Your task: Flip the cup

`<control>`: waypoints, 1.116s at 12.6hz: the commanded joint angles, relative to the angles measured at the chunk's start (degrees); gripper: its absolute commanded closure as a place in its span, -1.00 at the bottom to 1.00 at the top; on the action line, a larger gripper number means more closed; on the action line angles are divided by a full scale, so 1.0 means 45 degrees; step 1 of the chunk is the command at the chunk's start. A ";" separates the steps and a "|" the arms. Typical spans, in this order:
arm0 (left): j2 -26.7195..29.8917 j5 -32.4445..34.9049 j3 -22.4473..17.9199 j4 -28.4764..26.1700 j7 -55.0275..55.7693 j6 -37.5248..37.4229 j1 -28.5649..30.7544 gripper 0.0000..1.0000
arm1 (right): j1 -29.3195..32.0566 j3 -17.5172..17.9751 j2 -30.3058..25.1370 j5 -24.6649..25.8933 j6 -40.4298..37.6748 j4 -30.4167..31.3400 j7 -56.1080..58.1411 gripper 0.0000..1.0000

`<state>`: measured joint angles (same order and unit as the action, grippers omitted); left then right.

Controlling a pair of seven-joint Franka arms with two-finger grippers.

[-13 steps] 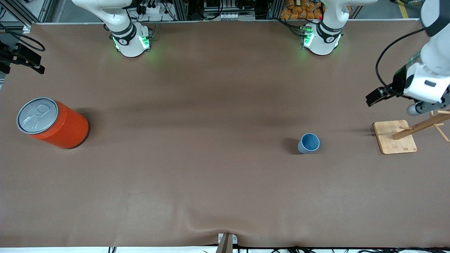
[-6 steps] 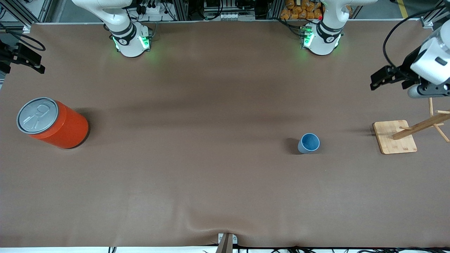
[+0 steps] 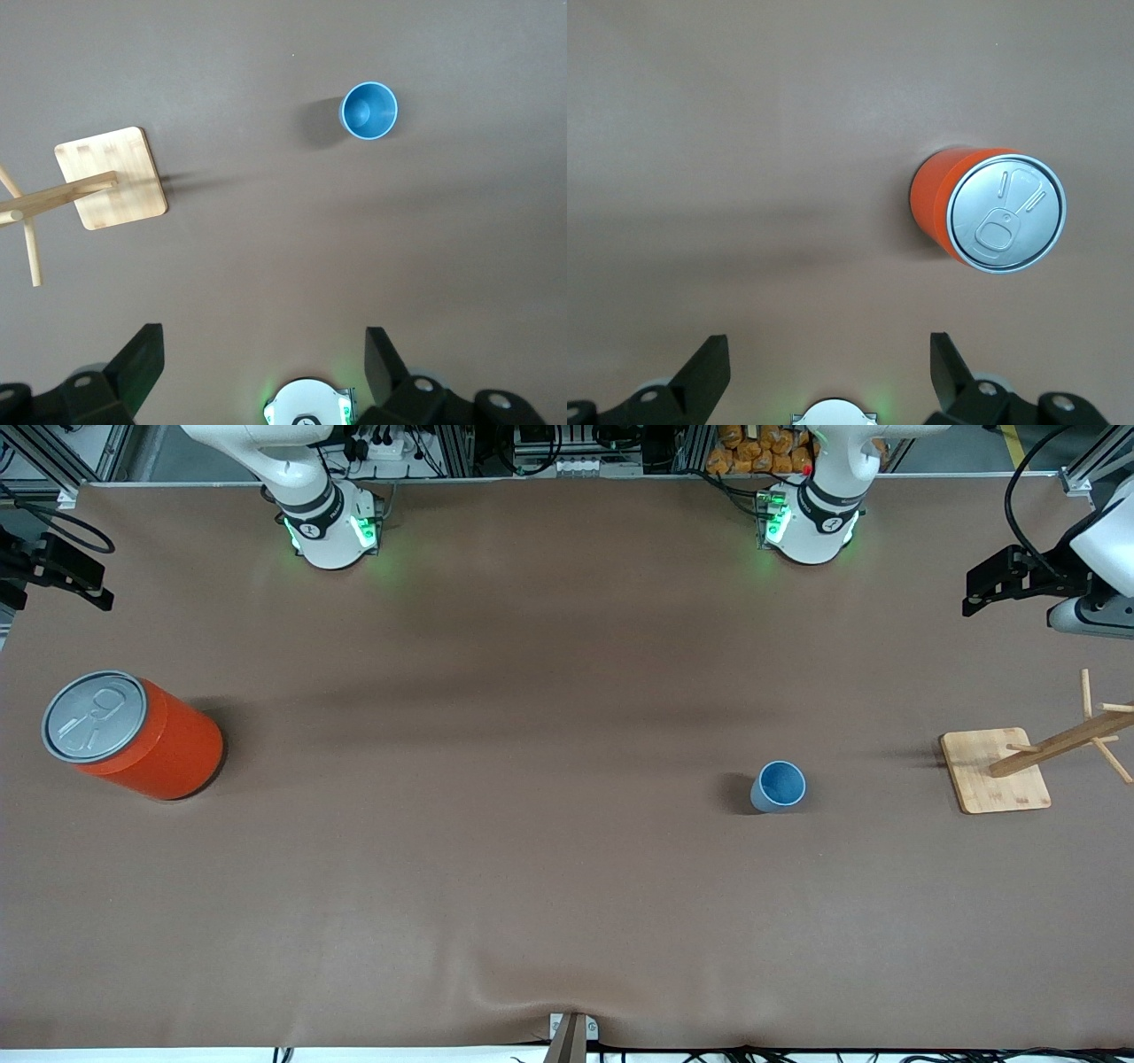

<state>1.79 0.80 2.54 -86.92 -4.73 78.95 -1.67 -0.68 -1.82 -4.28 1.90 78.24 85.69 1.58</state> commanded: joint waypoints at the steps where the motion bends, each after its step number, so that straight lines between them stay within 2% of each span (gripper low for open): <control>1: -0.0103 0.0698 0.0119 0.0156 -0.0218 -0.0220 0.0039 -1.00 | 0.0191 0.0111 0.0092 -0.0149 -0.0180 -0.0254 0.0001 -1.00; 14: -0.0241 0.0251 0.0158 0.0176 0.0035 -0.0240 -0.0117 -1.00 | 0.0211 0.0111 0.0092 -0.0149 -0.0160 -0.0254 0.0001 -1.00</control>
<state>0.90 2.44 2.97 -86.97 -4.74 78.86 -1.98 -0.68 -1.82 -4.28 1.90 78.22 85.69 1.58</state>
